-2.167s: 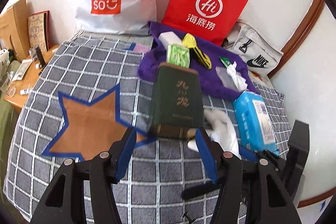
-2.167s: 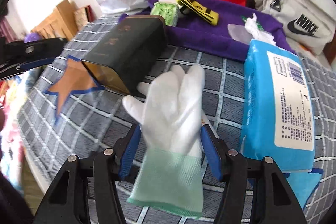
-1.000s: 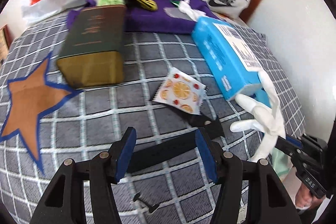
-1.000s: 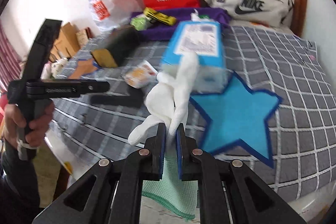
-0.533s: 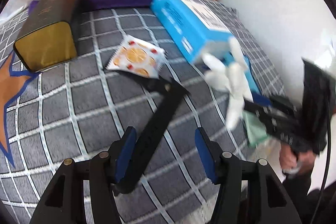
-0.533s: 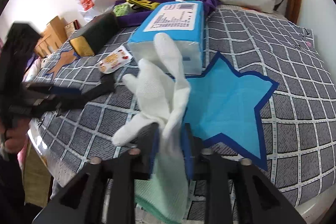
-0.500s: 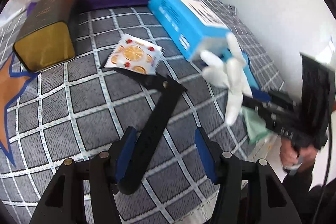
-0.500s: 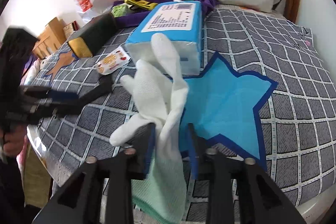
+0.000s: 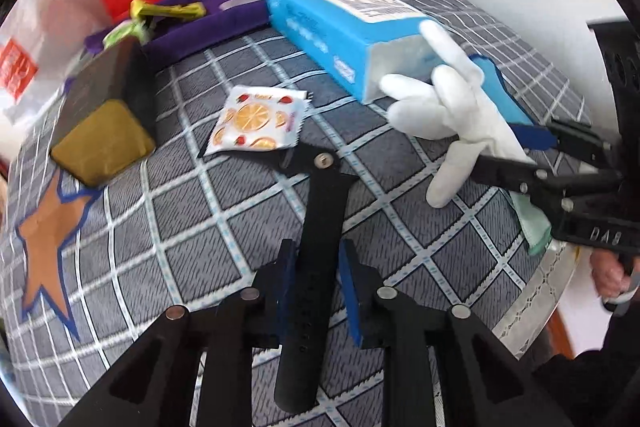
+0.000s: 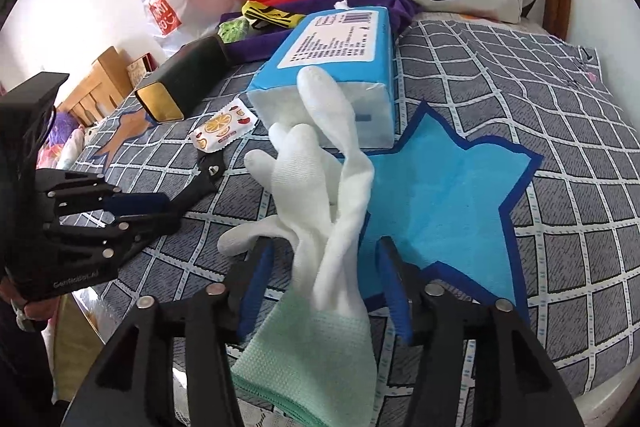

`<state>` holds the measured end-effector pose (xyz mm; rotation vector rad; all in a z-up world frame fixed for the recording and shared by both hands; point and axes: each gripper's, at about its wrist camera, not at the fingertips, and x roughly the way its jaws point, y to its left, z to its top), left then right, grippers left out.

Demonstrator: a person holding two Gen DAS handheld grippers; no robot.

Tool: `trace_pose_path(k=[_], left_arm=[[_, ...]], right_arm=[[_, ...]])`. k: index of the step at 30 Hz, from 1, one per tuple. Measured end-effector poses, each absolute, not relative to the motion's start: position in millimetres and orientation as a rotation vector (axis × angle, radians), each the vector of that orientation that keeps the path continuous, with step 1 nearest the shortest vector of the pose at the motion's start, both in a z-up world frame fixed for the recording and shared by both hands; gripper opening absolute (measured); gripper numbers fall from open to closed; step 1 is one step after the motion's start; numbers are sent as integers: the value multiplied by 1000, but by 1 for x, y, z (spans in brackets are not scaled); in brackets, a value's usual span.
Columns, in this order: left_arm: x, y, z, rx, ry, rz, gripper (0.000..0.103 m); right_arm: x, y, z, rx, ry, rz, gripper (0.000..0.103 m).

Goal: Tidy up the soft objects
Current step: 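Lift the white gloves with the right gripper while the left gripper grasps the black watch strap, then carry the gloves and black strap over the purple towel with both grippers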

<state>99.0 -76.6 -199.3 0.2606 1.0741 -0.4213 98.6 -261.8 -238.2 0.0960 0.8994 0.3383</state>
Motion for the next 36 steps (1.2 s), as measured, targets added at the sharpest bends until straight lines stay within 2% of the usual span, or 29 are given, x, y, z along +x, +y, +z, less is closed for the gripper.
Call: trace_pose_path(k=[2, 4, 6, 7, 8, 9, 11, 13, 36], left_arm=[[102, -77, -201, 263, 1067, -427, 23], [102, -80, -202, 273, 1061, -414, 23], [103, -79, -202, 253, 1056, -413, 22], [106, -78, -204, 238, 1059, -413, 21], [107, -76, -204, 227, 1061, -414, 20], [107, -75, -203, 216, 1064, -413, 20], [107, -75, -203, 214, 1068, -396, 20], [106, -74, -201, 223, 1070, -351, 20], [108, -5, -115, 9, 879, -212, 20]], right_arm=[[98, -256, -240, 88, 884, 340, 69], [97, -250, -241, 67, 872, 332, 75], [97, -245, -242, 32, 862, 309, 74], [97, -242, -242, 9, 854, 285, 70], [97, -240, -243, -18, 846, 250, 55], [96, -239, -242, -45, 838, 221, 46], [98, -240, -240, -40, 845, 236, 21], [100, -245, -237, -16, 865, 244, 13], [80, -237, -129, 38, 674, 353, 11]])
